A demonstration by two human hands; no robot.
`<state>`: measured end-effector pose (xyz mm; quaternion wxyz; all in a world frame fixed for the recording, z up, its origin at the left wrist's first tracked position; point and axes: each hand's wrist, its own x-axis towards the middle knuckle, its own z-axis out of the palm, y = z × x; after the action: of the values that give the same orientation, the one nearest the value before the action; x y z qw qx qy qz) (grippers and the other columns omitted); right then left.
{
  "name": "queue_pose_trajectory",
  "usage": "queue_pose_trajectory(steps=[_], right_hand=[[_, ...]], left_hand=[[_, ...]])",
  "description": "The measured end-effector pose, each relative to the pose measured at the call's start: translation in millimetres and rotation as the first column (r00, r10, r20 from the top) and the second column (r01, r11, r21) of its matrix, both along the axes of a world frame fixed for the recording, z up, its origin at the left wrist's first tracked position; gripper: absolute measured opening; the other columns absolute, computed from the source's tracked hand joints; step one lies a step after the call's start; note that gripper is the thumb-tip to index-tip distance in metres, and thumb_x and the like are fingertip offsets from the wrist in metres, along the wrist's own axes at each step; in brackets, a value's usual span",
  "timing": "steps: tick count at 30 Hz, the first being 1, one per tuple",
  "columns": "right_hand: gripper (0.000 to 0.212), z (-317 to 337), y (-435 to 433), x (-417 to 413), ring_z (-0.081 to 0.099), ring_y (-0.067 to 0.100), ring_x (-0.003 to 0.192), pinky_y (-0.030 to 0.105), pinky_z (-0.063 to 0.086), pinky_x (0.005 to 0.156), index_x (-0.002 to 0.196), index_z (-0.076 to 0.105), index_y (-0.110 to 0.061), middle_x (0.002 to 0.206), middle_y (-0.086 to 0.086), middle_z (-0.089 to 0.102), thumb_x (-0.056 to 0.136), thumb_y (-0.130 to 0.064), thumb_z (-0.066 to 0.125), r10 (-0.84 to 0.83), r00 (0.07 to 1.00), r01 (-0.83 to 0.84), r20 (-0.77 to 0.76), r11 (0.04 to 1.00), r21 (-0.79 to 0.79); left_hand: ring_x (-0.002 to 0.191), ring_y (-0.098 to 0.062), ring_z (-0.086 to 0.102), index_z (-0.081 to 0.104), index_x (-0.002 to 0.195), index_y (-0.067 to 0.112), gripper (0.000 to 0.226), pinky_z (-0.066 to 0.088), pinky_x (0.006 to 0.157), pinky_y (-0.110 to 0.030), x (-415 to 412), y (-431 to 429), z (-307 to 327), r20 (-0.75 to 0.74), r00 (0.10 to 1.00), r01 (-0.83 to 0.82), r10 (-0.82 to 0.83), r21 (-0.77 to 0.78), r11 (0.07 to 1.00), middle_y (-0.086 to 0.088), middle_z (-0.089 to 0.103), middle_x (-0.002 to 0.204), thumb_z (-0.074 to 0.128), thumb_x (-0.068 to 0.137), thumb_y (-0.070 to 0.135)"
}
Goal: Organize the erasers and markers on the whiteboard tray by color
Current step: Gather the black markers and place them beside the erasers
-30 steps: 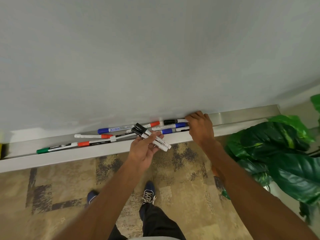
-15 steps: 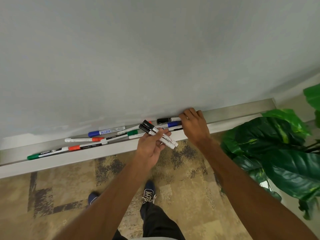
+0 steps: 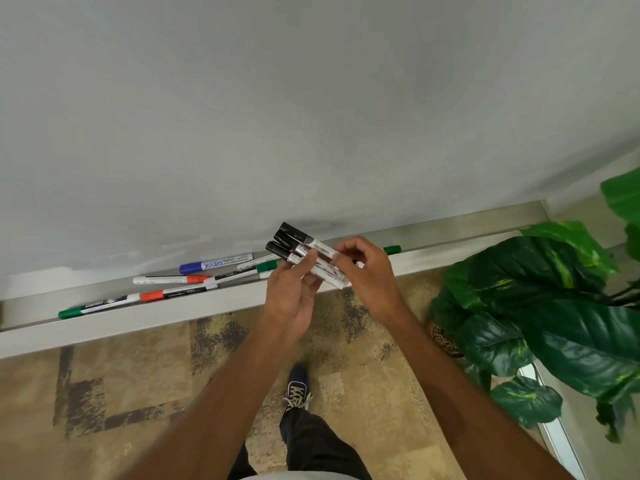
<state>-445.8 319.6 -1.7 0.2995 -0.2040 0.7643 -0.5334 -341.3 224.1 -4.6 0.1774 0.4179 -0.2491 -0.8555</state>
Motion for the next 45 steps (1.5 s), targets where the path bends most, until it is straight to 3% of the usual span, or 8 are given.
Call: queue_pose_trajectory(steps=[4, 8, 10, 13, 20, 30, 38, 45], right_hand=[[0.004, 2.4, -8.4, 23.2, 0.072, 0.029, 0.091, 0.047, 0.062, 0.073, 0.095, 0.067, -0.009, 0.099, 0.012, 0.07, 0.092, -0.009, 0.065, -0.031, 0.939, 0.089, 0.342, 0.984, -0.154], [0.011, 5.5, -19.8, 44.5, 0.073, 0.032, 0.093, 0.04, 0.061, 0.069, 0.101, 0.068, -0.004, 0.101, 0.015, 0.072, 0.09, -0.005, 0.067, -0.045, 0.861, 0.2, 0.507, 0.946, -0.256], [0.015, 5.8, -25.9, 54.2, 0.072, 0.034, 0.095, 0.038, 0.061, 0.07, 0.105, 0.069, -0.002, 0.106, 0.017, 0.072, 0.09, -0.004, 0.069, -0.05, 0.851, 0.219, 0.523, 0.938, -0.268], [0.016, 6.7, -34.9, 68.3, 0.072, 0.035, 0.095, 0.038, 0.061, 0.071, 0.104, 0.07, -0.003, 0.105, 0.019, 0.072, 0.089, -0.003, 0.069, -0.059, 0.849, 0.231, 0.525, 0.935, -0.269], [0.016, 6.0, -62.5, 101.6, 0.071, 0.037, 0.097, 0.037, 0.062, 0.071, 0.103, 0.072, -0.002, 0.104, 0.018, 0.072, 0.087, -0.001, 0.07, 0.024, 0.844, 0.134, 0.536, 0.958, -0.254], [0.023, 10.7, -126.7, 180.6, 0.071, 0.032, 0.1, 0.044, 0.061, 0.081, 0.11, 0.072, -0.004, 0.109, 0.015, 0.074, 0.088, -0.003, 0.069, 0.138, 0.81, -0.002, 0.57, 0.972, -0.233], [0.023, 10.5, -174.6, 234.5, 0.073, 0.031, 0.094, 0.035, 0.063, 0.072, 0.108, 0.07, -0.001, 0.103, 0.02, 0.073, 0.086, 0.005, 0.068, 0.074, 0.774, 0.033, 0.629, 0.987, -0.156], [0.022, 5.8, -209.0, 270.3, 0.074, 0.027, 0.091, 0.034, 0.063, 0.072, 0.106, 0.071, -0.004, 0.103, 0.017, 0.073, 0.085, 0.002, 0.071, 0.163, 0.79, -0.114, 0.59, 0.986, -0.12]], left_hand=[[0.09, -0.022, 0.069, 0.057, 0.127, -0.002, 0.032, 0.053, 0.092, -0.039, 11.3, -7.1, 8.5, -0.014, 0.998, -0.059, 0.059, -0.018, 0.998, -0.017, 0.068, 0.115, 0.06, 0.095, 0.002], [0.104, -0.034, 0.066, 0.048, 0.135, -0.011, 0.041, 0.056, 0.092, -0.047, 25.9, -15.7, 13.2, -0.022, 0.996, -0.085, 0.085, -0.026, 0.996, -0.026, 0.064, 0.126, 0.056, 0.097, -0.001], [0.115, -0.042, 0.061, 0.049, 0.135, -0.01, 0.04, 0.047, 0.105, -0.057, 34.3, -20.6, 14.2, -0.017, 0.994, -0.109, 0.109, -0.013, 0.994, -0.028, 0.063, 0.13, 0.056, 0.096, -0.002], [0.103, -0.032, 0.071, 0.056, 0.124, -0.001, 0.03, 0.058, 0.092, -0.045, 48.2, -30.0, 17.6, -0.016, 0.989, -0.145, 0.144, -0.06, 0.988, -0.016, 0.076, 0.11, 0.057, 0.095, -0.005], [0.107, -0.03, 0.072, 0.046, 0.14, 0.033, 0.066, 0.058, 0.091, -0.048, 103.7, -67.0, 19.5, 0.016, 0.962, -0.26, 0.271, -0.241, 0.935, -0.019, 0.069, 0.119, 0.066, 0.09, -0.005], [0.101, -0.034, 0.073, 0.067, 0.124, 0.019, 0.043, 0.063, 0.078, -0.042, 191.2, -115.6, 11.5, 0.125, 0.867, -0.413, 0.482, -0.359, 0.837, -0.017, 0.073, 0.105, 0.071, 0.088, -0.005], [0.1, -0.028, 0.074, 0.066, 0.125, 0.02, 0.045, 0.062, 0.075, -0.034, 246.3, -156.5, 4.1, 0.13, 0.78, -0.538, 0.612, -0.359, 0.763, -0.015, 0.072, 0.111, 0.071, 0.088, -0.003], [0.104, -0.04, 0.072, 0.053, 0.133, 0.018, 0.049, 0.062, 0.081, -0.05, 284.9, -182.2, 2.0, 0.079, 0.745, -0.632, 0.662, -0.236, 0.738, -0.027, 0.068, 0.117, 0.065, 0.091, -0.005]])
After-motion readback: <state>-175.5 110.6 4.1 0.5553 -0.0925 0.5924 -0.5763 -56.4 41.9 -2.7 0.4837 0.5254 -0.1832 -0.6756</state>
